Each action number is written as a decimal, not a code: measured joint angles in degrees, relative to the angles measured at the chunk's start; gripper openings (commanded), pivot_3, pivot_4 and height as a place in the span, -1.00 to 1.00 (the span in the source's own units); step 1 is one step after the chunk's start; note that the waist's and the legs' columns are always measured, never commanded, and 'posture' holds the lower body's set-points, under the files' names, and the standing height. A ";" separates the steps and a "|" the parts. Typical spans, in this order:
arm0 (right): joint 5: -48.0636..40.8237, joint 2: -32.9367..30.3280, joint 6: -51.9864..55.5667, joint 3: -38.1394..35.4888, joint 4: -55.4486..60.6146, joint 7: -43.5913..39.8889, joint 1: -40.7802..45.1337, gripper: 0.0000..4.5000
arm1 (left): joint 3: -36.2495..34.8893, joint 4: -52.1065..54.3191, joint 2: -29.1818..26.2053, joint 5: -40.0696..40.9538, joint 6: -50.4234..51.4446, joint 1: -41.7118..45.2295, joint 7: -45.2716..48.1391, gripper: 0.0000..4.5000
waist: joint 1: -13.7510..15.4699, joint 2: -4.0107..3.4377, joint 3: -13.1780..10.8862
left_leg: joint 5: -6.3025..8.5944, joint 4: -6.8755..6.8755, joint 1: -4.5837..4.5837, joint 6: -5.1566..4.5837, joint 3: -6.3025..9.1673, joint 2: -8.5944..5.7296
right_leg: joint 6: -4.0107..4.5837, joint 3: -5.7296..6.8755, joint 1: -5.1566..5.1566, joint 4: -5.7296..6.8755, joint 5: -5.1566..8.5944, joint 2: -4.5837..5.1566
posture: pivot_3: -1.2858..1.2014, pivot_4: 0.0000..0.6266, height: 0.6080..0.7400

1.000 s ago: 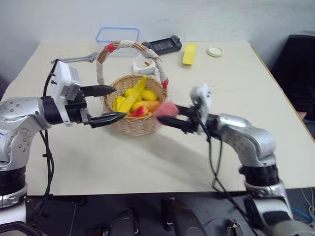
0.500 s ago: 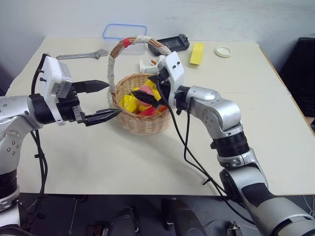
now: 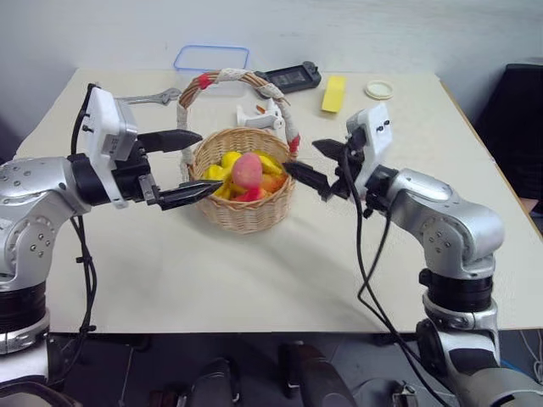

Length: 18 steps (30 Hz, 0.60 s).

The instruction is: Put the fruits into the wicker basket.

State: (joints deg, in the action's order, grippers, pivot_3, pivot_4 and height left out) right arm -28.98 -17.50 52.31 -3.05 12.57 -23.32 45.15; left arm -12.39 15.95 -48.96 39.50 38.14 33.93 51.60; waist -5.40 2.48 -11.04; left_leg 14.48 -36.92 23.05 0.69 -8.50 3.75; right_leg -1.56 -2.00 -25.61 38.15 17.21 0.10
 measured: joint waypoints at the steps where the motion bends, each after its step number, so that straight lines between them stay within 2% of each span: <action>1: 1.24 1.10 -1.86 0.51 -2.67 0.51 1.45 0.99 | 0.37 -0.37 0.63 -0.10 -0.05 0.28 -0.01 1.00 | -0.05 0.00 0.00 | -0.05 -0.01 0.01 0.12 0.01 0.01 | 0.00 0.00 -0.02 0.01 0.00 -0.02 | 0.03 -0.52 1.00; 4: 4.41 3.42 -7.33 2.07 -10.14 0.92 4.83 0.99 | 1.79 -0.55 1.67 -0.28 -0.09 1.15 -0.05 1.00 | 0.04 0.00 0.00 | -0.05 0.02 0.09 0.13 0.03 0.02 | -0.01 0.00 -0.05 -0.05 0.01 -0.04 | 0.03 -0.52 1.00; 7: 6.83 5.18 -12.36 3.12 -16.90 0.40 6.18 0.74 | 2.08 -0.58 1.94 -0.46 -0.24 1.56 -0.11 1.00 | 0.12 0.00 0.00 | -0.03 -0.01 0.15 0.11 0.00 0.02 | -0.02 -0.02 -0.05 -0.16 0.02 -0.02 | 0.03 -0.52 1.00; 11: 9.36 5.46 -16.73 4.61 -21.45 -0.95 6.06 0.10 | 2.15 -0.58 2.06 -0.56 -0.25 1.56 -0.15 1.00 | 0.44 0.00 0.00 | -0.02 -0.02 0.18 0.09 -0.01 0.01 | -0.04 -0.02 -0.05 -0.20 0.02 0.00 | 0.03 -0.52 1.00; 16: 10.65 4.65 -19.91 5.29 -20.08 -2.99 3.80 -0.69 | 2.15 -0.53 2.07 -0.56 -0.25 1.55 -0.19 1.00 | 0.56 0.00 0.00 | -0.03 -0.03 0.17 0.11 0.01 0.01 | -0.04 0.00 -0.04 -0.15 0.02 -0.01 | 0.03 -0.52 1.00; 18: 10.05 3.78 -19.73 4.49 -18.38 -3.59 2.42 -0.91 | 2.15 -0.51 2.20 -0.55 -0.25 1.55 -0.21 1.00 | 0.60 0.00 0.00 | -0.03 -0.04 0.17 0.11 0.01 0.01 | -0.05 0.00 -0.04 -0.15 0.02 0.00 | 0.03 -0.52 1.00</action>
State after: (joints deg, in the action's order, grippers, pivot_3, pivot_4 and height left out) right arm -18.93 -13.72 32.58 1.44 -5.82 -26.91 47.58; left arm -10.24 15.44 -46.77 38.95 37.89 35.48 51.39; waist -4.80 2.47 -11.04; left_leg 14.45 -36.96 23.22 0.80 -8.49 3.76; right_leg -1.61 -2.00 -25.64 38.00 17.23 0.10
